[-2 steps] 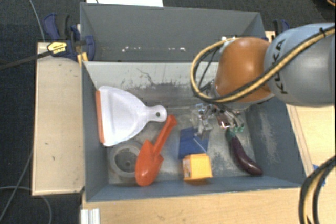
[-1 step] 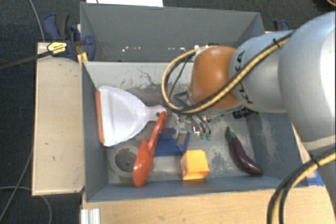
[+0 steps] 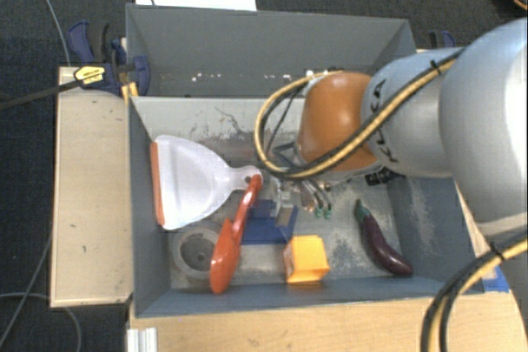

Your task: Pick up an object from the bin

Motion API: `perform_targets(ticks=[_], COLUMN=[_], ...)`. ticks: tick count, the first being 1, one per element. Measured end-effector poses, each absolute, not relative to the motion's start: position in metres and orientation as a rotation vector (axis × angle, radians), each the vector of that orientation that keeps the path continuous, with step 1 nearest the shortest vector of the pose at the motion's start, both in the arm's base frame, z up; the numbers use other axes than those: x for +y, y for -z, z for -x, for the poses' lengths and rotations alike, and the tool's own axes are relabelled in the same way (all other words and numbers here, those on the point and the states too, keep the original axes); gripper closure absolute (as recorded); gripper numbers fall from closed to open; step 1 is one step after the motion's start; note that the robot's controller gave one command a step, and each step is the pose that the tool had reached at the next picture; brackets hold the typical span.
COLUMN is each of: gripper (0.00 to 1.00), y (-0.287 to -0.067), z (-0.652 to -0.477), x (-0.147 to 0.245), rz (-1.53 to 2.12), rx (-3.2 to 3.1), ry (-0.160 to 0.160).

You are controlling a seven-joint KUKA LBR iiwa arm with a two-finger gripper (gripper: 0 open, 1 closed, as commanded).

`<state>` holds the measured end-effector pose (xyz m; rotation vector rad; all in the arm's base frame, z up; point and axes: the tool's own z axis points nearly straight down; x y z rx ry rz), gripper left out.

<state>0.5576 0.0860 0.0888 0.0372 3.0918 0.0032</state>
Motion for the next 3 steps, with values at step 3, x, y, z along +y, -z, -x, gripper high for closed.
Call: perform_targets(ticks=[3], gripper=[1.0], y=[-0.088], z=[-0.575], x=[0.13], rz=[0.024], rx=[3.036], ry=[-0.032])
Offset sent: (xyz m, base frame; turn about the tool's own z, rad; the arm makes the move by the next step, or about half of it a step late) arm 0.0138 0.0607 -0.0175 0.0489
